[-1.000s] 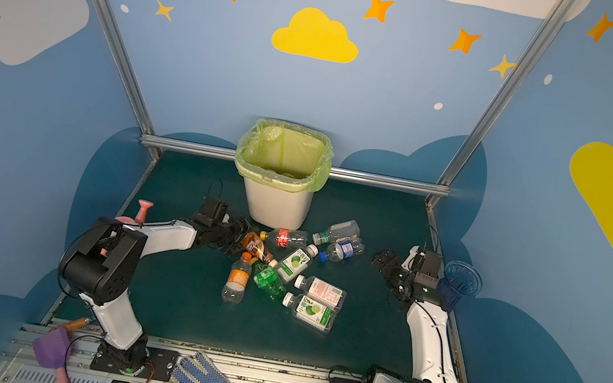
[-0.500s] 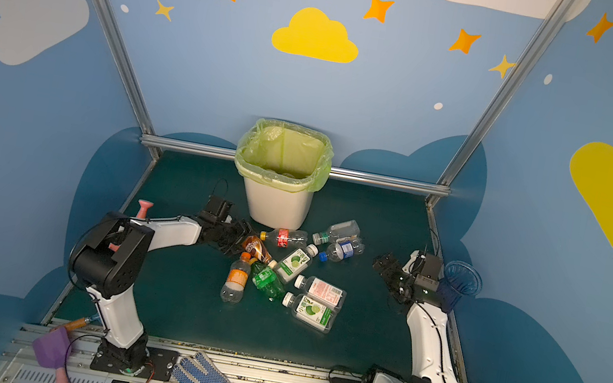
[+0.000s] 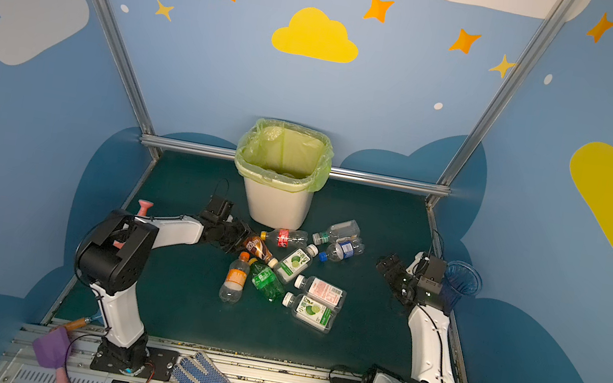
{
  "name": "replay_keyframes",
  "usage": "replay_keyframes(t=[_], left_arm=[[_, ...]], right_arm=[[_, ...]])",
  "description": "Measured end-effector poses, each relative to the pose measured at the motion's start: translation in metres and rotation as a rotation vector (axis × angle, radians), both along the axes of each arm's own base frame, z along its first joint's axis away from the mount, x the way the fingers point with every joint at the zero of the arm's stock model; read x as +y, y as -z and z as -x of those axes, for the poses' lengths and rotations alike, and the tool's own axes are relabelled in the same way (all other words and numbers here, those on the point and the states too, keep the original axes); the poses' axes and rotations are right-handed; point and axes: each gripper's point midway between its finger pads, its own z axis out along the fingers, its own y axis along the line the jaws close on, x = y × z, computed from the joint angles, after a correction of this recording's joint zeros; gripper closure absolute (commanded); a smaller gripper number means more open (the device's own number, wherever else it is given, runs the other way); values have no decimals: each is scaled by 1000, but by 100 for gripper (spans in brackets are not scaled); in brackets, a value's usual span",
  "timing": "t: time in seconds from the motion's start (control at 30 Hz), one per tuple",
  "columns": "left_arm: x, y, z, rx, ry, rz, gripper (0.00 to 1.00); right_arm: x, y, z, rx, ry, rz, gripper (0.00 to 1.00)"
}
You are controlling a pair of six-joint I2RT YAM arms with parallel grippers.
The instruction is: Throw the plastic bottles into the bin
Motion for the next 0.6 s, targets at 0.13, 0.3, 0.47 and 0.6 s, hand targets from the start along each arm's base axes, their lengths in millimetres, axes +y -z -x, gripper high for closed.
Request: replay_keyframes(t=[0.13, 0.3, 0.47, 0.6], left_arm=[[2, -11, 0, -21, -15, 6, 47], [11, -62, 2, -132, -42, 14, 47], [46, -148, 10, -325, -118, 11, 47], [98, -220, 30, -503, -237, -70, 47]], right_arm=[[-2, 0, 0, 0, 7, 0, 2], [-4, -1, 1, -4, 13, 1, 2], [-7, -2, 1, -2, 20, 4, 2], [-9, -8, -1, -14, 21, 5, 2]])
